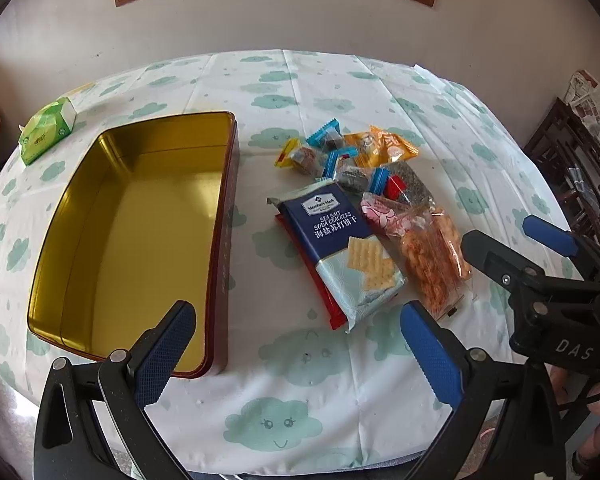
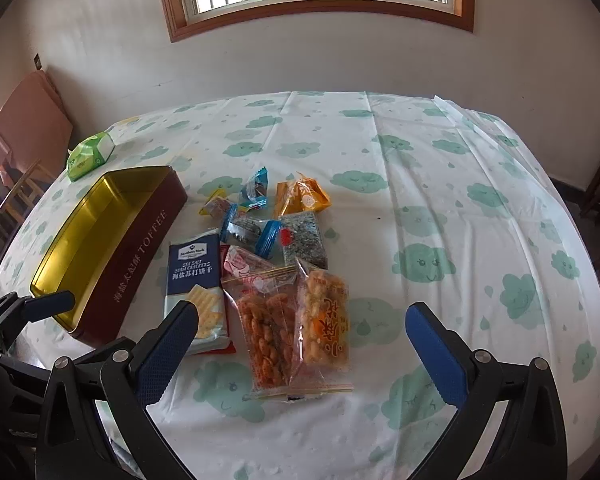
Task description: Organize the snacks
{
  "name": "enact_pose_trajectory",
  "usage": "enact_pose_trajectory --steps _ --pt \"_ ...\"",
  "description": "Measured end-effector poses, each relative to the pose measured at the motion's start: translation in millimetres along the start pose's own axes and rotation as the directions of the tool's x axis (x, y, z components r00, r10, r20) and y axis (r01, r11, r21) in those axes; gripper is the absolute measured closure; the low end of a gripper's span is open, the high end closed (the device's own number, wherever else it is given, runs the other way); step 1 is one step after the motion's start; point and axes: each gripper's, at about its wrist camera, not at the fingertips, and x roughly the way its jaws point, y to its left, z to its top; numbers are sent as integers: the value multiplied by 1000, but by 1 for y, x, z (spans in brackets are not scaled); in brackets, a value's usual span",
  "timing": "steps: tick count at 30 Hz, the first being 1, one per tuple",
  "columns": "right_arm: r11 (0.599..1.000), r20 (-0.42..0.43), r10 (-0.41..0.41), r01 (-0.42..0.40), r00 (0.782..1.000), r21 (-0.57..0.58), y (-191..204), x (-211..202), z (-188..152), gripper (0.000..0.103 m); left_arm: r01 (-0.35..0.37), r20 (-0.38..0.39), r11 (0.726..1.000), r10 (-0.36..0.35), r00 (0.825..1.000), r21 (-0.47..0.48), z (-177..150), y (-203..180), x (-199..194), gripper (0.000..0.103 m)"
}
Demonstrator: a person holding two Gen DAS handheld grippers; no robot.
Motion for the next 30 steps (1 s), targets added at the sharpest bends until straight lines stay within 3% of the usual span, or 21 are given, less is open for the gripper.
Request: enact_pose_trajectory --steps 14,30 --pt "1000 5 6 -6 1000 -6 2 -4 4 0 -85 5 996 85 996 13 -3 1 -1 2" --pt "1000 4 1 -1 1000 -4 2 -5 3 0 -103 -9 995 103 995 15 -6 2 2 2"
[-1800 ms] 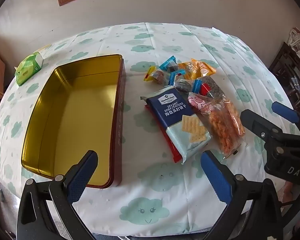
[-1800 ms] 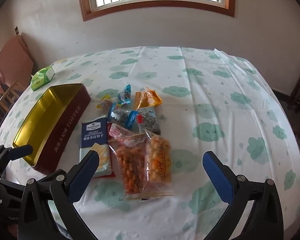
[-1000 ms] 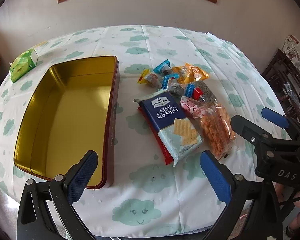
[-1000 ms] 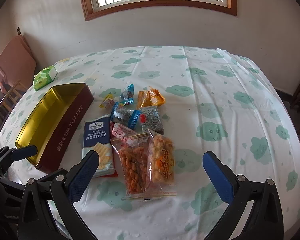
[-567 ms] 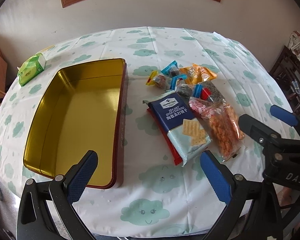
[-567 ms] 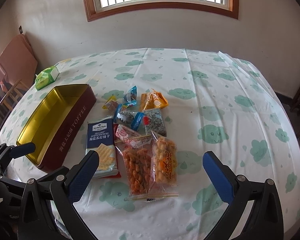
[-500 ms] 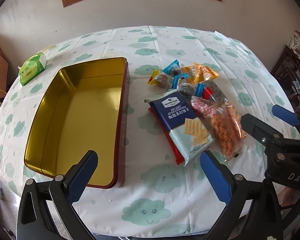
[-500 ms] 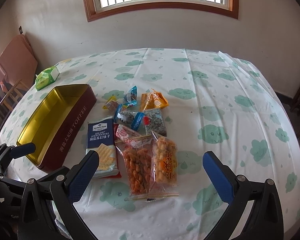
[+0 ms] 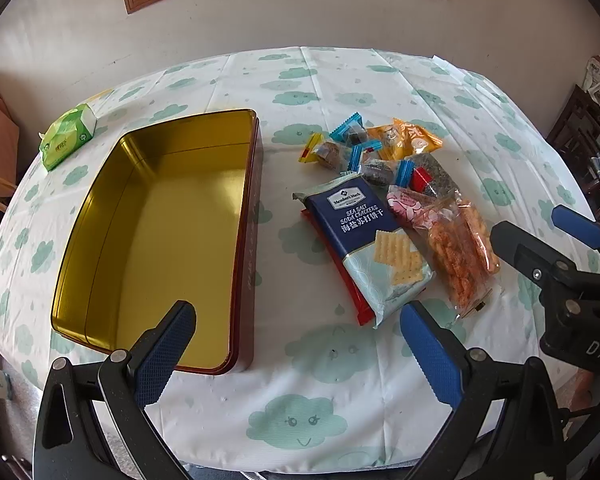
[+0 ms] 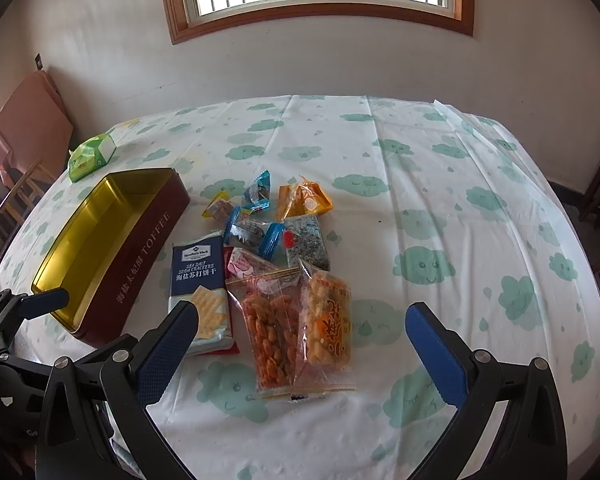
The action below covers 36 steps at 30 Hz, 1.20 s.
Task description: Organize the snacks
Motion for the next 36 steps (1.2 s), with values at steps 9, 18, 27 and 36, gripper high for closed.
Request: enact_pose_trajectory --steps 9,18,27,36 --pt "1000 -2 8 -8 1000 4 -1 1 -1 0 -1 -4 1000 1 1000 1 0 0 1 2" --pt "1000 -1 5 -5 1000 3 -1 1 -1 1 -2 -6 1000 2 1000 2 0 -1 2 2" --pt "1000 -3 6 -6 1000 5 -2 2 -2 1 -4 -9 1000 4 1000 3 -2 -1 2 2" --pt "1000 -10 10 -10 1000 9 -4 4 -3 5 -6 -14 1000 6 1000 5 -3 -2 4 2"
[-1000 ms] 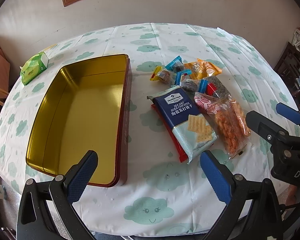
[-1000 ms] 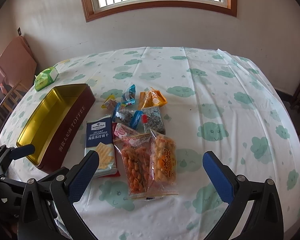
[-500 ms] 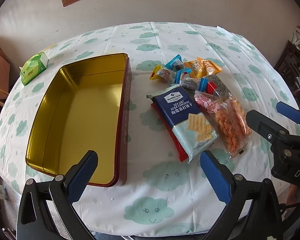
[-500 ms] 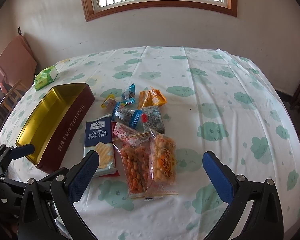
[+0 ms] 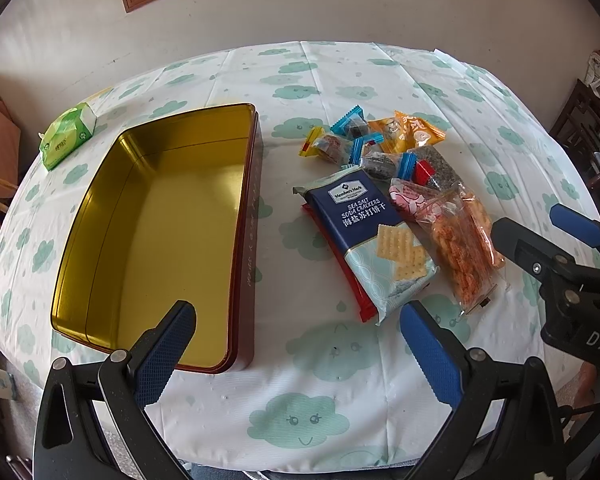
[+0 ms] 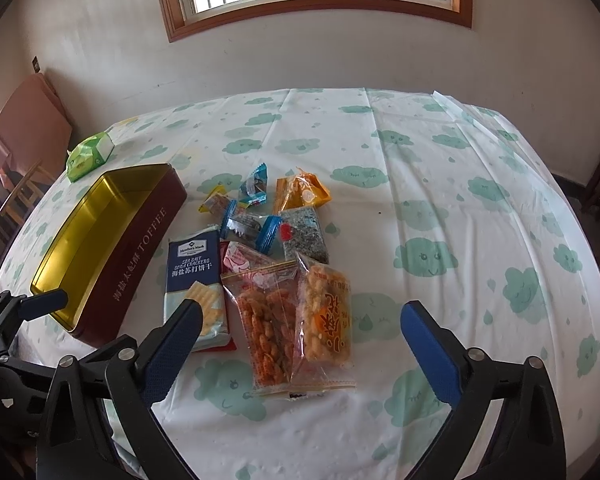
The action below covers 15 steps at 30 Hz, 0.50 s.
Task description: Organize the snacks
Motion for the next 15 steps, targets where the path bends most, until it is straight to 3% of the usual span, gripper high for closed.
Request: enact_pose_trajectory --steps 6,15 --pt "1000 -2 -1 1 1000 -1 2 -1 0 6 3 3 1000 -3 1000 -4 0 0 1 2" --pt "1000 -51 5 -4 999 24 -17 20 -6 23 4 1 1000 -4 1000 -17 7 5 1 2"
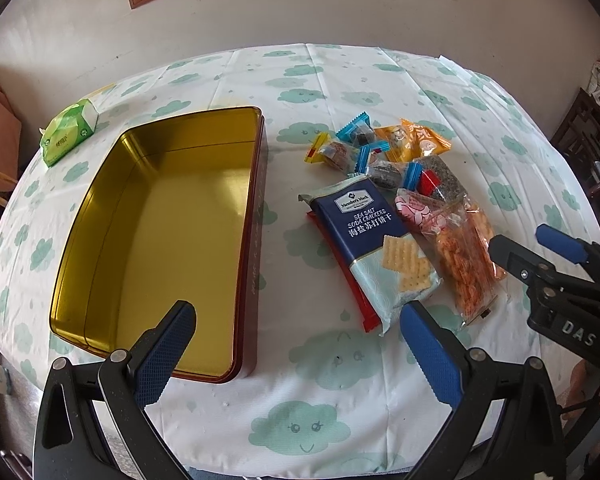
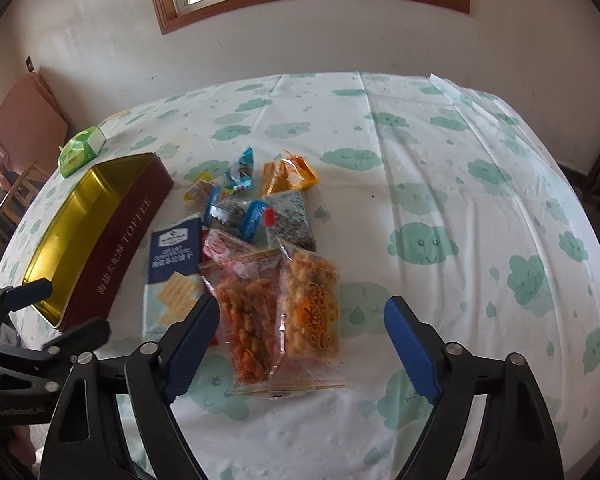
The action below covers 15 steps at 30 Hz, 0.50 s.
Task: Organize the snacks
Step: 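Grasp the orange puffed-snack bag with the right tool while the left tool grasps the blue cracker pack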
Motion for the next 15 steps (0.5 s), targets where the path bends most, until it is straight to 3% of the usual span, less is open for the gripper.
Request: enact_pose_trajectory --steps 2,15 --pt "1000 -14 5 -4 1000 6 -4 4 0 30 0 -2 1000 0 1000 3 2 -1 1 2" --pt "998 -77 27 -23 997 54 -27 38 2 42 14 -38 1000 -14 999 17 20 -11 10 7"
